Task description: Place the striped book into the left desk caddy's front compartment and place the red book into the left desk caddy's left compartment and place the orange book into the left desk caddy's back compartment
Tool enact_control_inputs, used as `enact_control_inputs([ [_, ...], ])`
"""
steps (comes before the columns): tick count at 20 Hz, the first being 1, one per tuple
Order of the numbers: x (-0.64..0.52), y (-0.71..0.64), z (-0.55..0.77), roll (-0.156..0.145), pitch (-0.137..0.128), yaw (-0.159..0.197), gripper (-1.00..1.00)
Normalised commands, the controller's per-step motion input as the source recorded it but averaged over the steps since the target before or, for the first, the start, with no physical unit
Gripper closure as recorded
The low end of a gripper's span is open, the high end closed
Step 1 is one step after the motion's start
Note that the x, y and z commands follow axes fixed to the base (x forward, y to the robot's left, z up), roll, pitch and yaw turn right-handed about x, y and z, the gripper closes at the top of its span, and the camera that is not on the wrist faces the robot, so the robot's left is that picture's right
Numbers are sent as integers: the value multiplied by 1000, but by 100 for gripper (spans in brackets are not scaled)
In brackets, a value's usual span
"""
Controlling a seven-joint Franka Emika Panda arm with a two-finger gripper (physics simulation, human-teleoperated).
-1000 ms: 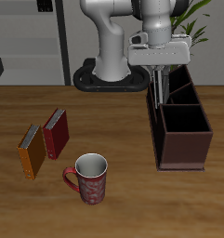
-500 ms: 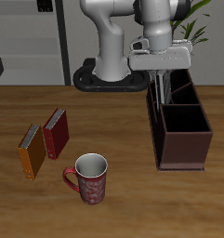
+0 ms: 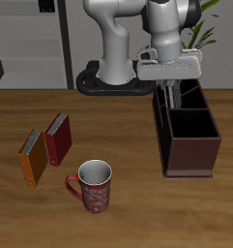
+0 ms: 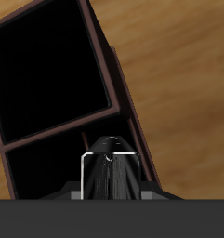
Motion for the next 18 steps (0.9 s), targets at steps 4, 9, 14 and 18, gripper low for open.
enact_control_inputs([
  [4, 122, 28, -234, 0, 46, 19, 100],
  [9, -11, 21, -122, -22, 2, 14, -100],
  [14, 9, 30, -44, 31, 6, 24, -100],
  [18, -27, 35, 26, 34, 13, -2, -100],
])
